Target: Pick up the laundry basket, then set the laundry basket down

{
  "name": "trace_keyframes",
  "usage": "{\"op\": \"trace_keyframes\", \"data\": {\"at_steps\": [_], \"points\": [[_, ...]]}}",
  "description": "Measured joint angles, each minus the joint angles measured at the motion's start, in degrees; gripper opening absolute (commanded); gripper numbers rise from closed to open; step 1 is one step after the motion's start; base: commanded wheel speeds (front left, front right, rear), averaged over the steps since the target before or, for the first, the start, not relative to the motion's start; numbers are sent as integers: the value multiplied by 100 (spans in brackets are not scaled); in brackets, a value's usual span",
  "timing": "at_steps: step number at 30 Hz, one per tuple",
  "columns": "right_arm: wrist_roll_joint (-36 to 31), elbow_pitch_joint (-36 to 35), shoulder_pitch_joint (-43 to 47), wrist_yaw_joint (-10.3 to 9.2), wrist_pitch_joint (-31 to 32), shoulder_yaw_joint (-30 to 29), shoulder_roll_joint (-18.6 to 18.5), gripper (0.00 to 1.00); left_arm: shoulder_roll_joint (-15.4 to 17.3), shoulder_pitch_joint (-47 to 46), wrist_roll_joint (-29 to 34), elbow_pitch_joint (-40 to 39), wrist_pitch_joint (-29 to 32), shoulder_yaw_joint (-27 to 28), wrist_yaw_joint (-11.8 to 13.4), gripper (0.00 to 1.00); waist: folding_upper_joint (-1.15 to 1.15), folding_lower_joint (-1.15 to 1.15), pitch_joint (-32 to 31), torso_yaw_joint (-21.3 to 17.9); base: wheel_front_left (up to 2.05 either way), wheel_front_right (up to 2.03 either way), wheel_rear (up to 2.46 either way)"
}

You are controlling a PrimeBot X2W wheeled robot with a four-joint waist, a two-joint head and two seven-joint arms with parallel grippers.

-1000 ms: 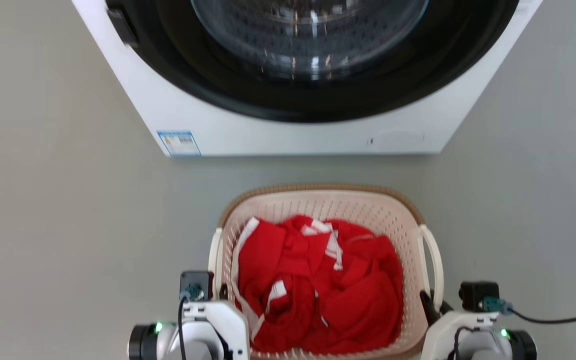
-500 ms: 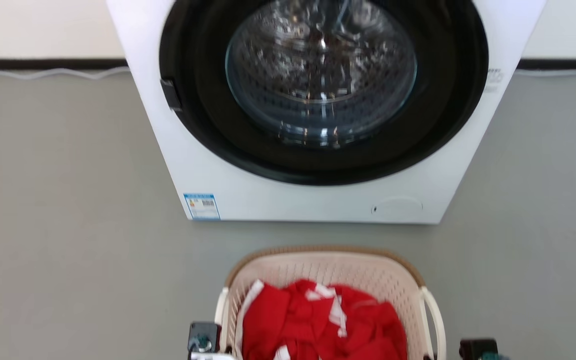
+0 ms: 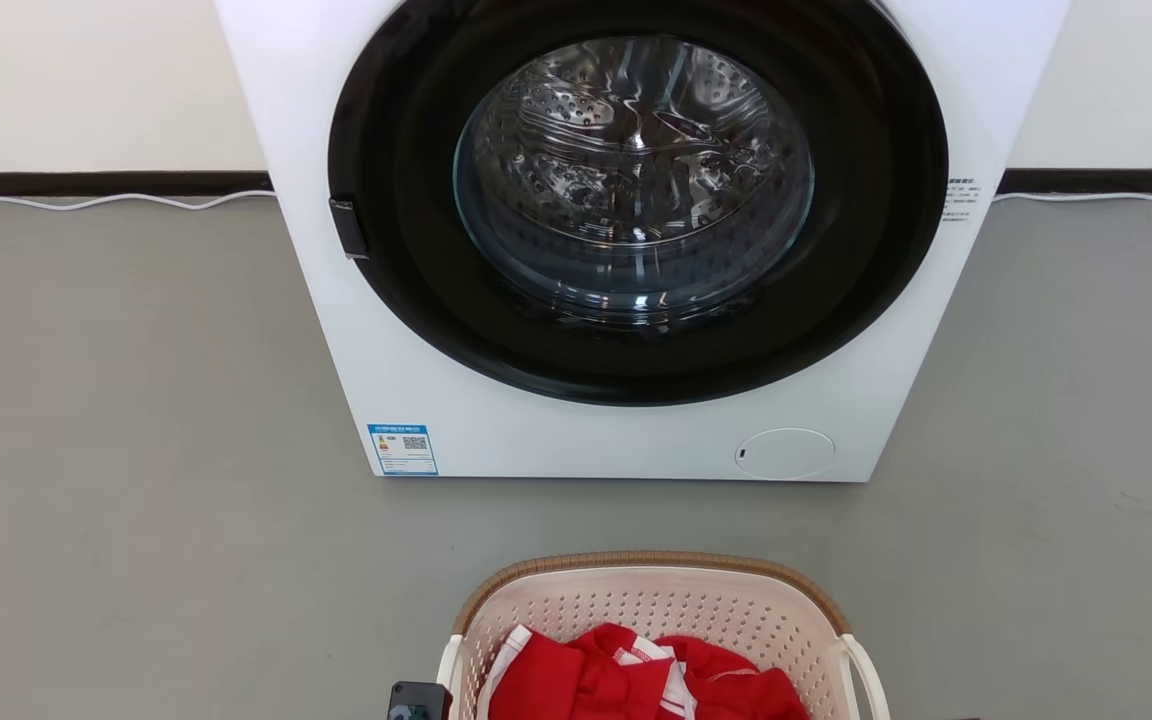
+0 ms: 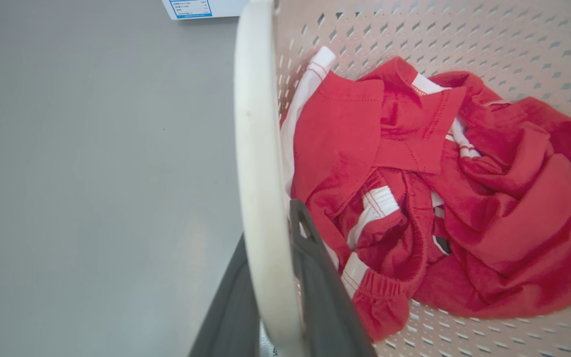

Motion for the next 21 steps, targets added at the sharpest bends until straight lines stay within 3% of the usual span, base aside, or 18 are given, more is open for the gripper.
{"op": "trace_keyframes", "data": {"at_steps": [21], "points": [[259,168,-172,0,59,289,13,0,0,-10,-224,-8,-46,-78,40,0,0,0,123,-190,0,0,0]]}}
